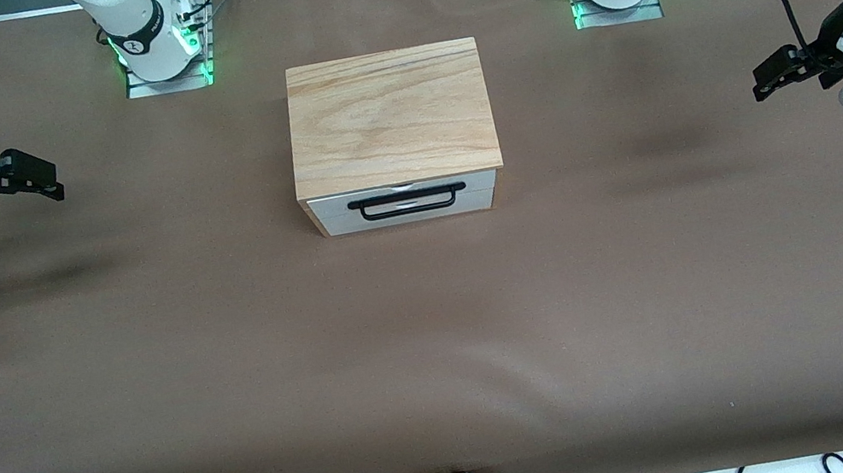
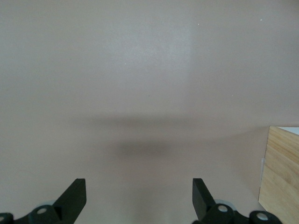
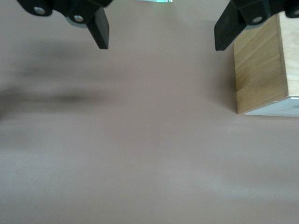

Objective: Pull top drawer with both arms simultaneously

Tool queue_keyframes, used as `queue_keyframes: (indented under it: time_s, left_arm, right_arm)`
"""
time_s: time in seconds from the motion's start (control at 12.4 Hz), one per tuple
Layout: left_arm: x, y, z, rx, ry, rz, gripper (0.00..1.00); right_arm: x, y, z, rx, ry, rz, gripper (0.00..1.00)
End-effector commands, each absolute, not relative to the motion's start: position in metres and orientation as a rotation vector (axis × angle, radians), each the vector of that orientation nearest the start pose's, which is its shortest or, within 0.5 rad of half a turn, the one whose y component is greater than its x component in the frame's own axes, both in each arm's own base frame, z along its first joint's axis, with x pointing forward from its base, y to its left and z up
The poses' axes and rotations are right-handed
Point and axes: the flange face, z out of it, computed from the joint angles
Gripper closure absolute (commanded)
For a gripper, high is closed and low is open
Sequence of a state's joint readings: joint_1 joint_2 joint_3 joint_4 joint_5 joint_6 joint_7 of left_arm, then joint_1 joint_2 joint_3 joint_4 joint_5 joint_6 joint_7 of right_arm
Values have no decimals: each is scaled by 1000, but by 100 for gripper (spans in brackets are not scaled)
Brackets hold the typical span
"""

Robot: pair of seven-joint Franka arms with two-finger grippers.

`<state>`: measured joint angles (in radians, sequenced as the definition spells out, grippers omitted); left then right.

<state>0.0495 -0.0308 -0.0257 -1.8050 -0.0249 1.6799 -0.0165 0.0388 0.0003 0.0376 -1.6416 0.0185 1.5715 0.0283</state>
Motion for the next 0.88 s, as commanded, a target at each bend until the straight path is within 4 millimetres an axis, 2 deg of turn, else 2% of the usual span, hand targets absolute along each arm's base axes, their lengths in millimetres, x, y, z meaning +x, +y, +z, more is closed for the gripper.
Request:
queue_keyframes:
  time_s: [0.0,0.48,0.8]
  left_arm:
    - [545,7,535,-3179,-68,149,0]
    - [562,2,513,-3221,-83,158,0]
    - [558,1,520,-3220,-114,148,0]
  right_arm:
    - [548,46,596,-3137,-67,102,0]
    - [548,45,594,-3126,-66,124,0]
    - [547,44,594,-3132,-69,135,0]
